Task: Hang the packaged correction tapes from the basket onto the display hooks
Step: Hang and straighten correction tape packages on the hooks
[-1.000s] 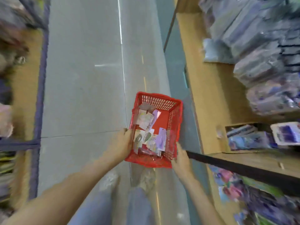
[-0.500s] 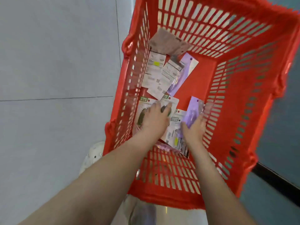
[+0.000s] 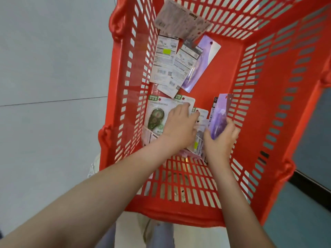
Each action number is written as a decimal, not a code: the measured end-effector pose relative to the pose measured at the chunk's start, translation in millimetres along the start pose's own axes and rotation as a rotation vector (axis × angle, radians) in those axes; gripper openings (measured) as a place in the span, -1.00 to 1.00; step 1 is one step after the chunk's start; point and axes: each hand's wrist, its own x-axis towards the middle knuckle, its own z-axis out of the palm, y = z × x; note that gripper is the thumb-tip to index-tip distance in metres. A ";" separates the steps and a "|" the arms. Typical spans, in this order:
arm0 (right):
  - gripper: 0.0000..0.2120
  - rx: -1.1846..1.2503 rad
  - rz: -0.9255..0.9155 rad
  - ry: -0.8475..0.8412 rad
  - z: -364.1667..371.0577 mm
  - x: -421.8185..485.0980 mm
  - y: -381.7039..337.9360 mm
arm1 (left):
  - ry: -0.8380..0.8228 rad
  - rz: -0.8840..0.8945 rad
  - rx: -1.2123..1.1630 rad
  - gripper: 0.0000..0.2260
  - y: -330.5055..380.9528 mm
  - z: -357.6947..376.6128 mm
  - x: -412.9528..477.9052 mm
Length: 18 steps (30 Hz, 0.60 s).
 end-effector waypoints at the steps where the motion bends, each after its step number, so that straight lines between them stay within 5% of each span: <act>1: -0.39 0.010 -0.008 -0.007 -3.8 -2.4 -2.3 | -0.022 0.070 0.027 -0.49 -2.3 -1.9 -8.2; 6: -0.38 0.018 -0.067 -0.106 -21.2 -9.9 -5.9 | -0.396 0.274 0.475 -0.34 -14.4 -3.3 -30.6; 11: -0.37 0.043 -0.113 -0.171 -41.0 -15.6 -7.3 | -0.355 0.239 0.274 -0.53 -0.7 -30.6 -21.9; 16: 0.00 0.318 -0.013 -0.377 -92.8 -45.1 -50.4 | -0.385 0.102 -0.128 -0.75 22.5 -115.0 -39.0; 18: -0.04 0.408 0.019 -0.462 -121.4 -67.8 -77.3 | -0.374 0.025 -0.263 -0.82 33.9 -161.1 -53.1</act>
